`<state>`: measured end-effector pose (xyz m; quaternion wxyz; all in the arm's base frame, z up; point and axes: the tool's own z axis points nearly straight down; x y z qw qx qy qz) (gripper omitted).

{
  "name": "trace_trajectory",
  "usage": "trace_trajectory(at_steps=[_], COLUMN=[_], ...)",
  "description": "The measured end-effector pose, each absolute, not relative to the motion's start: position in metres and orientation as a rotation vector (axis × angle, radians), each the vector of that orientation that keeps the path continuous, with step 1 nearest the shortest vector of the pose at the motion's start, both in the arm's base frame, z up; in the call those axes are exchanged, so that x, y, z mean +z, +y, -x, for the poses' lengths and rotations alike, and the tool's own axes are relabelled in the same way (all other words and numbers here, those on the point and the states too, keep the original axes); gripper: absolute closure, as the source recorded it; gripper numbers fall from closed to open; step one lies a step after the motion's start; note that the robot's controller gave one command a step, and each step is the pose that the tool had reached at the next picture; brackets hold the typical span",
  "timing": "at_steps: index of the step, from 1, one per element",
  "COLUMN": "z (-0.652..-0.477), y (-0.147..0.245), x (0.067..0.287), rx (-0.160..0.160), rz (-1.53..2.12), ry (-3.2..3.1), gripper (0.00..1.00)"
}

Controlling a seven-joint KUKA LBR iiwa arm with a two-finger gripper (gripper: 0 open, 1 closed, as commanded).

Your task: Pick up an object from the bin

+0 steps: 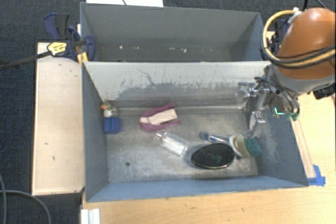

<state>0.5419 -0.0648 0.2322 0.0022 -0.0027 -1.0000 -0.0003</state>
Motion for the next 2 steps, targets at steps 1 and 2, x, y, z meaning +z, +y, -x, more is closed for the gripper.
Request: trace_trajectory(at_steps=[1, 2], z=[-0.5048, -0.5069], y=[-0.0044, -0.0057], x=[0.1167, 0.1201], rx=[-0.004, 0.0], rz=[-0.487, -0.489], ry=[-3.1, -3.107], gripper=[0.0, 1.0])
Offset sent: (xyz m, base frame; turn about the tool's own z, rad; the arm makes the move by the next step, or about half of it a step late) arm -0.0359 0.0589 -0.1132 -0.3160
